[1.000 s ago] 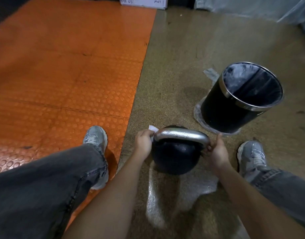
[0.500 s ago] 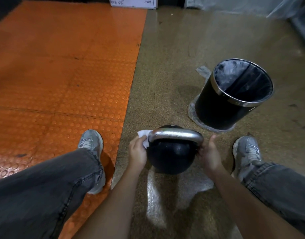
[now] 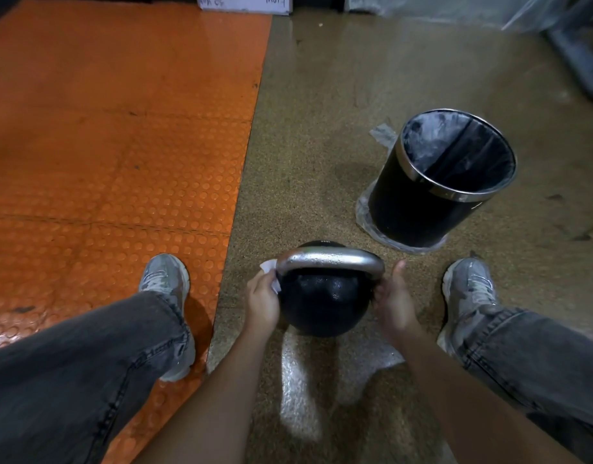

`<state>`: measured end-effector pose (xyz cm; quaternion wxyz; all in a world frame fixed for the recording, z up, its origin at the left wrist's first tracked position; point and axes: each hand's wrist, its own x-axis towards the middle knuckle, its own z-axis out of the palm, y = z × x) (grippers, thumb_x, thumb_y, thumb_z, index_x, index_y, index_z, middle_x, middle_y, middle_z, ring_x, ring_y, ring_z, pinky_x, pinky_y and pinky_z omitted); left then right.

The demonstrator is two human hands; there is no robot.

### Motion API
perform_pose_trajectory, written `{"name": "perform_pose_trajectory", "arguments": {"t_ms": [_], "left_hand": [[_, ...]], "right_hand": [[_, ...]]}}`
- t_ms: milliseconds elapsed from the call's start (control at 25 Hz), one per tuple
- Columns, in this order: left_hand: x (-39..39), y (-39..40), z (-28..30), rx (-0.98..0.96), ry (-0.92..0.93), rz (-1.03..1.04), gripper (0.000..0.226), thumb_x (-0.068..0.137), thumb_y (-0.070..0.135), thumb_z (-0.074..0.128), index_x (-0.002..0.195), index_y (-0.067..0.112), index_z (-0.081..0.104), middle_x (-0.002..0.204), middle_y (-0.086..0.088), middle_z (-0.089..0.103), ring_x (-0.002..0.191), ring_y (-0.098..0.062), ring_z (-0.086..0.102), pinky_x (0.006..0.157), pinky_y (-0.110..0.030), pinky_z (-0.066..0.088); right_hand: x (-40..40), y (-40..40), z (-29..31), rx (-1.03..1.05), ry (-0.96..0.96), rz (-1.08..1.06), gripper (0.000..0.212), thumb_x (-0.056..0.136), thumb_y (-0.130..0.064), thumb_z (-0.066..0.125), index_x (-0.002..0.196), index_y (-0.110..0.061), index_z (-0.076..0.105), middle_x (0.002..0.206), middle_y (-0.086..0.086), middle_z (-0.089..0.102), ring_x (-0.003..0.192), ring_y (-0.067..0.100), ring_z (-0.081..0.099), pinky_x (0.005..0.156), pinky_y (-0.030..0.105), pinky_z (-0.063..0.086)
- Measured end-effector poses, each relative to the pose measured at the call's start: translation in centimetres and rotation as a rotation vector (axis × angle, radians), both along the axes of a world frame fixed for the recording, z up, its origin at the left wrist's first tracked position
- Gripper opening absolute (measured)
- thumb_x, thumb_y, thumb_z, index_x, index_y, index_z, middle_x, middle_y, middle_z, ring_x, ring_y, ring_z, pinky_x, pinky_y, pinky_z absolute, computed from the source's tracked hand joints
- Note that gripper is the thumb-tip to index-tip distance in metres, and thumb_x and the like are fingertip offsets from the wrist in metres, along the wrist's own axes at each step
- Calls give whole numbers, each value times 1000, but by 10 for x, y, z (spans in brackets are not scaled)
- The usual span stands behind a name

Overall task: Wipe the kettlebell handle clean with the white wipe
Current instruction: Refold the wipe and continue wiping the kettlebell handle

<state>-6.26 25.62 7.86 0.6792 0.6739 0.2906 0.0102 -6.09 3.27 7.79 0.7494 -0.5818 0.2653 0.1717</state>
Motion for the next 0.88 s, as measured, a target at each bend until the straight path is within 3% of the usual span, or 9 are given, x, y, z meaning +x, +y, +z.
{"name": "perform_pose_trajectory", "arguments": {"t_ms": [160,240,360,480,560,640,720,800,880], "left_hand": [[0,-2,-4,-22,49,111,14,97,13,53,90,9,65,90,-6,58,97,-25,54,87,-33,41],[-2,-1,-10,-4,26,41,23,97,9,50,83,0,67,83,-15,61,88,-33,57,79,-33,45],[6,0,3,11,35,0,36,97,0,44,67,7,63,70,-4,56,71,-17,51,59,-16,40],[-1,-3,8,79,37,32,28,98,-7,44,86,5,67,92,1,51,88,-1,50,71,3,32],[-4,-5,4,51,12,36,37,98,-3,45,68,14,58,75,4,50,69,2,50,74,-16,38],[4,-3,6,15,22,17,38,98,4,45,63,12,58,64,1,52,59,-4,50,64,-27,38],[7,-1,9,9,-24,32,35,97,5,46,65,12,59,63,3,50,57,-1,49,62,-26,37],[-1,0,1,20,-5,32,24,99,4,46,81,13,58,72,10,47,60,11,52,66,-20,39],[-6,0,-2,-13,21,-7,16,99,12,48,86,16,57,76,15,49,60,15,53,67,-15,40]], "right_hand": [[-1,-3,0,-8,26,5,90,96,-75,15,147,-11,52,125,-2,68,131,18,52,114,39,34],[-2,-2,-1,-22,7,-5,85,100,-70,12,148,-11,50,115,-9,67,129,16,50,111,37,33],[-2,-1,-2,-2,16,-1,81,101,-68,11,145,-14,54,113,-11,67,127,15,50,108,36,33],[-2,-3,-1,28,31,-3,80,98,-73,14,138,-20,60,116,-8,69,126,16,52,112,40,34],[-2,-3,-4,21,12,-9,81,98,-73,15,139,-19,59,117,-8,70,124,16,55,109,37,37],[-2,-2,-5,13,-5,-8,82,98,-73,16,141,-18,58,119,-7,71,125,16,56,106,35,39],[-2,-2,-5,17,5,0,84,97,-74,17,143,-16,56,120,-7,70,121,15,59,104,33,40],[-2,-3,-4,27,11,-3,86,96,-75,18,143,-14,56,122,-5,71,119,13,60,101,31,42],[-3,-3,-5,24,-14,-5,93,90,-80,23,146,-13,55,132,1,68,129,18,57,107,35,41]]}}
